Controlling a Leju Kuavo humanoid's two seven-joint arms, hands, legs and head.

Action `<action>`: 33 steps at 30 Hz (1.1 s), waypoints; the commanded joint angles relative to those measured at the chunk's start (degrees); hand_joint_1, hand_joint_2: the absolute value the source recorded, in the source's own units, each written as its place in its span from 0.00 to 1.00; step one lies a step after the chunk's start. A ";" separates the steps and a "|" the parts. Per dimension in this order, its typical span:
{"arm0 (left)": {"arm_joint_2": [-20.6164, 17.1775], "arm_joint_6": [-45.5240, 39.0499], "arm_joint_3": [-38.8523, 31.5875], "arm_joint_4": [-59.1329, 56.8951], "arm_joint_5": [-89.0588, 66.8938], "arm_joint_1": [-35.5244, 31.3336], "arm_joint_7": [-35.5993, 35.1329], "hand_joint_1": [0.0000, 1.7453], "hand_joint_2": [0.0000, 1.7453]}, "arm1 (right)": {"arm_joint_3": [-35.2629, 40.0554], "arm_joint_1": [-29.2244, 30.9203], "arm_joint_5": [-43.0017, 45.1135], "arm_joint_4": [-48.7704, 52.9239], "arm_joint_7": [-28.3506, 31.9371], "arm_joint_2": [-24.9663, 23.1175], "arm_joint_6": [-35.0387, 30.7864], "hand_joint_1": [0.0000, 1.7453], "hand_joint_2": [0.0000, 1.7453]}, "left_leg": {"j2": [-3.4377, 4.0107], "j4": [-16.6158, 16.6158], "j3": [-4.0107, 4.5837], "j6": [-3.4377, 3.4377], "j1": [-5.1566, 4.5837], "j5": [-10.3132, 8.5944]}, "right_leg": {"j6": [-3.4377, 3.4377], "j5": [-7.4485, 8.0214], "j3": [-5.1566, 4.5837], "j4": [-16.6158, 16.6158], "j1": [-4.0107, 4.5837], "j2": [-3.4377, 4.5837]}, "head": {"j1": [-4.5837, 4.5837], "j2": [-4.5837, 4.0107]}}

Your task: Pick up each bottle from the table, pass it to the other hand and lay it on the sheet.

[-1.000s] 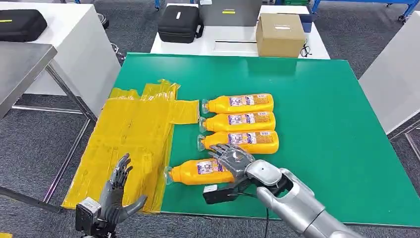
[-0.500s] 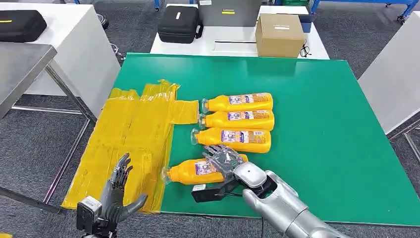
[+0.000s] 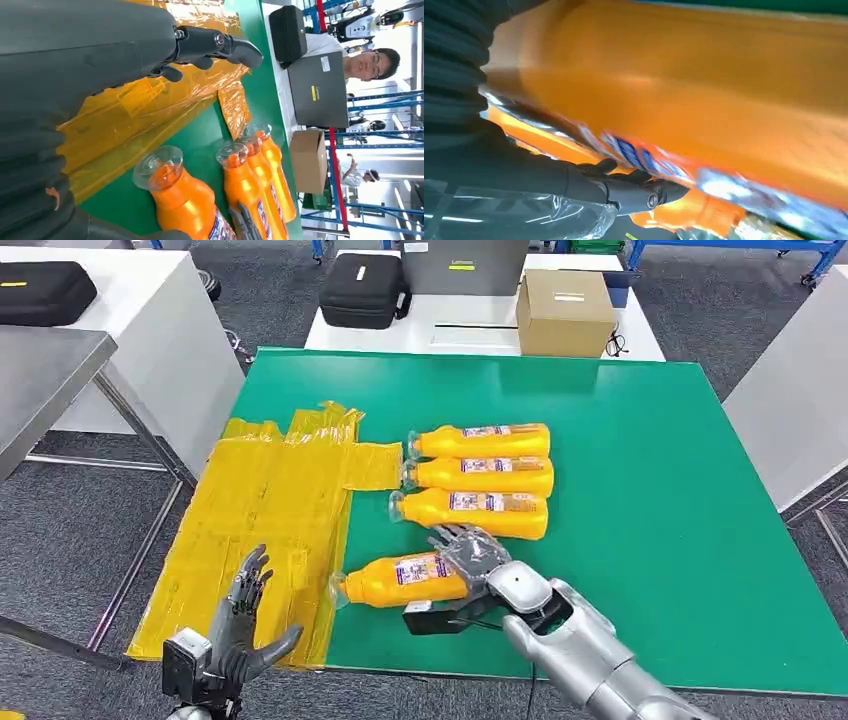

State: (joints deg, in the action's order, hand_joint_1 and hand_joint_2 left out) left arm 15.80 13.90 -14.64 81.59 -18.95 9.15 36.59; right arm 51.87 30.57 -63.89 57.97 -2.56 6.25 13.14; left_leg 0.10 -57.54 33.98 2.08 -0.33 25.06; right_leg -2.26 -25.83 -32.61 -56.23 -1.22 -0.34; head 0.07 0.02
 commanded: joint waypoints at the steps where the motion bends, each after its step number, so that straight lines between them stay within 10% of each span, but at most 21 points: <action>1: -1.94 0.09 0.52 -2.02 0.19 -0.73 -0.63 0.00 1.00 | 2.28 1.33 -1.28 -2.27 1.05 4.57 3.06 0.00 1.00 | -0.13 0.05 -0.11 -0.09 0.06 -0.01 | 0.08 -0.01 0.18 0.10 0.06 -0.11 | 0.00 0.00; 29: -0.57 0.15 -0.68 -2.68 -0.66 -1.26 -0.05 0.00 1.00 | 10.02 1.63 0.47 -13.94 6.05 -1.27 2.32 0.00 1.00 | -0.04 0.12 -0.78 -0.23 0.11 0.12 | 0.12 0.00 0.67 0.19 0.14 0.03 | -0.02 0.00; 30: -0.66 0.02 -0.76 -2.72 -0.64 -1.39 0.02 0.00 1.00 | 10.31 1.93 0.36 -14.76 6.27 -1.72 2.09 0.24 1.00 | -0.02 0.12 -0.86 -0.22 0.08 0.14 | 0.11 -0.02 0.65 0.16 0.12 0.06 | 0.00 0.00; 31: -0.81 -0.15 -0.79 -2.69 -0.64 -1.43 0.13 0.00 1.00 | 10.56 2.13 0.27 -15.45 6.41 -2.03 1.63 0.86 1.00 | -0.05 0.16 -0.85 -0.26 0.15 0.08 | 0.15 0.04 0.63 0.24 0.19 0.04 | -0.02 0.00; 33: -0.91 -0.21 -0.89 -2.64 -0.62 -1.42 0.16 0.00 1.00 | 10.60 2.21 0.26 -15.50 6.41 -2.23 1.58 1.00 1.00 | 0.05 0.13 -0.96 -0.22 0.09 0.14 | 0.11 -0.01 0.58 0.16 0.13 0.13 | 0.00 0.00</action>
State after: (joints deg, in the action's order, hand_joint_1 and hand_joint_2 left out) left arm 15.43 14.03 -14.78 82.25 -19.65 9.63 36.55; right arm 57.94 34.79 -63.32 51.78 3.23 6.26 15.30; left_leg 0.23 -57.49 33.09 1.92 -0.29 25.25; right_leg -2.21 -25.88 -32.08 -56.18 -1.14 -0.16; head 0.06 0.02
